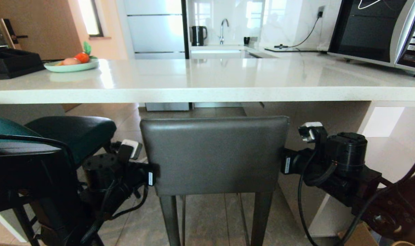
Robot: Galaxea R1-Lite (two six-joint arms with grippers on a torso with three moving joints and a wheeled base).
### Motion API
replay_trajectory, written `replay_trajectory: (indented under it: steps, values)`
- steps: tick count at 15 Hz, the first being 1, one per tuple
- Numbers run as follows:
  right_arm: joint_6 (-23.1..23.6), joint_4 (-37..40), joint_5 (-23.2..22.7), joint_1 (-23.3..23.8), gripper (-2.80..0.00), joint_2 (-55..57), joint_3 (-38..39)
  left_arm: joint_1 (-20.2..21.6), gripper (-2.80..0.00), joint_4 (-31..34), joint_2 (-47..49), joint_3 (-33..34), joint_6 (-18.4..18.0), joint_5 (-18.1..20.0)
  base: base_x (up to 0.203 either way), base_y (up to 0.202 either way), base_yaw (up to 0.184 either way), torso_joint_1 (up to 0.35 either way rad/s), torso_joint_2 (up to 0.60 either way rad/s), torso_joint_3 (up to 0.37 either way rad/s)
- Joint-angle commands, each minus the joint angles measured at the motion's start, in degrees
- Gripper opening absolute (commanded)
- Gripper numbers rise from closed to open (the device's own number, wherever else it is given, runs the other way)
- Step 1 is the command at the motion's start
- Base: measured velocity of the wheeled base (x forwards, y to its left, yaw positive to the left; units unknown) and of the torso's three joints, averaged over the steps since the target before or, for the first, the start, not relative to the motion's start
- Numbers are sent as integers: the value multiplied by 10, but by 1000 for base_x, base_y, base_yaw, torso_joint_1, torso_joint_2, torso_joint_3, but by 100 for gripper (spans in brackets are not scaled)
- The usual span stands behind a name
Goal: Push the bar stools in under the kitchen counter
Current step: Push the gray chair back under the dining table
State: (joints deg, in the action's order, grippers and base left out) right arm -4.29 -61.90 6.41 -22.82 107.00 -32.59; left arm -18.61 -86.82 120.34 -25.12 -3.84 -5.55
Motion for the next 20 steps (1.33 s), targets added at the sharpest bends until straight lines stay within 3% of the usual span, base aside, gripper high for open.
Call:
replay_trajectory:
  steps: [1, 6, 13, 17, 20]
  values:
    - [0, -5, 7, -1, -280, -42, 21, 15, -280, -8, -5, -2, 0, -18, 0, 0, 0, 0, 0, 0]
    - [0, -5, 11, -2, -280, -55, 36, 18, -280, -8, 21, -24, 1, -25, 0, 0, 0, 0, 0, 0]
    - [0, -5, 18, -12, -280, -64, 51, 36, -280, -8, 85, -124, -1, -26, 0, 0, 0, 0, 0, 0]
    - [-1, -5, 18, -11, -280, -94, 69, 32, -280, -8, 12, -61, 2, -24, 0, 0, 0, 0, 0, 0]
    - [-6, -5, 19, -11, -280, -165, 142, 31, -280, -8, -98, 25, 25, -23, 0, 0, 0, 0, 0, 0]
